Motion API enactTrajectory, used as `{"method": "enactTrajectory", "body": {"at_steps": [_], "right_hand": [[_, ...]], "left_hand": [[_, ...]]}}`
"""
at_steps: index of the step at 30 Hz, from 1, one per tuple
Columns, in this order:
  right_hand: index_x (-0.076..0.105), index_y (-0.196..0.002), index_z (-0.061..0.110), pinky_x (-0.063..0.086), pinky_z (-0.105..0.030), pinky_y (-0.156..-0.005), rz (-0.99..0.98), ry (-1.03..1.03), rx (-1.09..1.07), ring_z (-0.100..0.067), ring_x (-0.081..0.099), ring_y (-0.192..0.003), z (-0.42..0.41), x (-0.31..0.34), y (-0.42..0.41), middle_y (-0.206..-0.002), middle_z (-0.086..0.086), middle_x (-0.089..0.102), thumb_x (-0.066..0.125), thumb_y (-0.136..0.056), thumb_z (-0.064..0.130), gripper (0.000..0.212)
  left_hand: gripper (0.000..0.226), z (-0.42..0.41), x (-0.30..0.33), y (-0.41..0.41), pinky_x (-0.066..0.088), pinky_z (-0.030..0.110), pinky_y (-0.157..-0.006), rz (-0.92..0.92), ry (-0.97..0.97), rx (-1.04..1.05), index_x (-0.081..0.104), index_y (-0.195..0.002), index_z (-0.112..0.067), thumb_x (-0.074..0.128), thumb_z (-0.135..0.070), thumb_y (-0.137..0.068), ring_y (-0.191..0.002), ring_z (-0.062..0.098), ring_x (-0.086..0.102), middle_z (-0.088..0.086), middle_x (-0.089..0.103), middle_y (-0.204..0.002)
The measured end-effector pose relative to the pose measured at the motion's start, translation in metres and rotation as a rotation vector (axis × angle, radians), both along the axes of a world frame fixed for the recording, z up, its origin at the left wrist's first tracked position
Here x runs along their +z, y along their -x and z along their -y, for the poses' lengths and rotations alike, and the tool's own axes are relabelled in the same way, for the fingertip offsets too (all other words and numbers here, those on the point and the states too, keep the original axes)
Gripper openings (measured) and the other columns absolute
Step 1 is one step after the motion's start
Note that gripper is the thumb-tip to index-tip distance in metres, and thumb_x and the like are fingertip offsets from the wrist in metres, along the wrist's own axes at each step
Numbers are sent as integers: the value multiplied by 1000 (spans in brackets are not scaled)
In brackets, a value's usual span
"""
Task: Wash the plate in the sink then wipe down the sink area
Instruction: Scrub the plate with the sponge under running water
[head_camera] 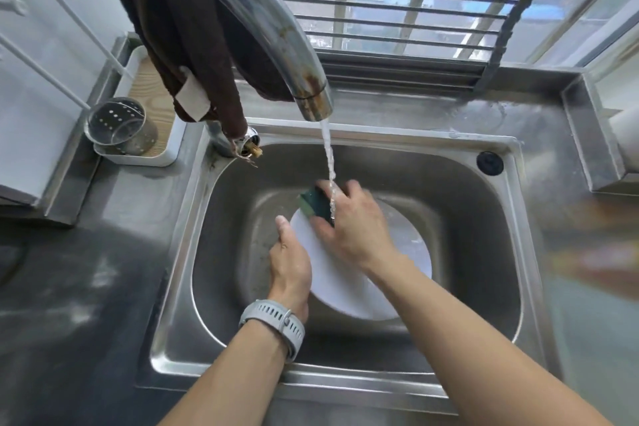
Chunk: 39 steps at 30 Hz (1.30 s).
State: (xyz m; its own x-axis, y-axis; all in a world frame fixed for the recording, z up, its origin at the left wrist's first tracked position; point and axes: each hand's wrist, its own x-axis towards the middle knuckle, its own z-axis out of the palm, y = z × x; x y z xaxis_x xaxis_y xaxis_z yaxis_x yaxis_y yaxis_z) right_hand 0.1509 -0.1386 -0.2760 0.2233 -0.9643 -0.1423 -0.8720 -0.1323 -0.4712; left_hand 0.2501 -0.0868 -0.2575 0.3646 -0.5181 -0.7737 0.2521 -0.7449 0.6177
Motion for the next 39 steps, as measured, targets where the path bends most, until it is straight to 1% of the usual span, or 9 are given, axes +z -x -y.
{"method": "enactTrajectory", "body": {"at_steps": [6,10,14,18,23,26,30,34,39], "right_hand": [[45,-144,30,49,-42,-88,-292,18,-167,-31,50,-106,-29,1,79,-120,-10,52,58,-92,45,55],[39,-147,40,46,-28,-93,-57,-157,-67,-16,48,-108,-107,29,63,-116,7,45,58,-92,52,59],[37,-146,42,44,-26,-92,128,-120,21,-16,50,-109,-90,32,13,-116,7,46,60,-91,48,59],[44,-145,35,48,-40,-89,82,-40,-70,-31,54,-108,-19,3,0,-117,-6,52,60,-92,48,57],[49,-143,32,50,-37,-84,154,53,-173,-28,57,-99,1,-3,0,-109,-7,53,65,-88,47,59],[49,-145,34,52,-35,-83,171,62,-26,-25,57,-95,-8,-4,0,-107,-4,51,65,-89,48,60],[48,-146,31,47,-44,-97,7,-46,-277,-40,54,-109,16,-15,44,-117,-17,53,58,-94,48,56],[46,-142,30,48,-47,-96,-50,-87,-373,-39,54,-111,-13,-17,82,-121,-15,52,56,-94,47,52],[46,-139,31,51,-41,-87,-96,-103,-441,-30,54,-104,-70,3,90,-117,-7,46,59,-92,50,52]], "left_hand": [[67,7,2,-6,49,44,-108,-29,89,63,62,-133,-12,32,-64,-101,-116,27,64,5,68,-130],[72,8,-1,-4,50,47,-107,-55,85,53,62,-131,-13,31,-68,-98,-116,29,65,7,69,-127],[78,0,-7,-6,56,48,-99,-123,16,81,66,-121,-8,33,-73,-92,-106,31,70,11,72,-117],[82,1,2,-8,49,48,-107,-25,3,-9,59,-136,-13,28,-76,-93,-121,30,61,9,62,-135],[85,-2,13,4,40,33,-107,42,37,-105,50,-147,-12,19,-74,-96,-129,24,52,8,52,-150],[86,-5,12,6,41,38,-112,61,75,-114,58,-141,-18,20,-78,-93,-133,27,53,4,56,-146],[57,-11,4,-3,57,46,-96,132,177,-121,75,-105,-31,39,-73,-94,-104,21,70,-6,76,-110],[49,-12,2,-7,60,36,-84,110,173,-32,72,-118,-25,44,-61,-100,-100,20,71,-2,75,-108],[48,-11,3,-2,57,43,-96,10,179,53,67,-126,-24,41,-57,-102,-104,22,70,-1,73,-115]]}}
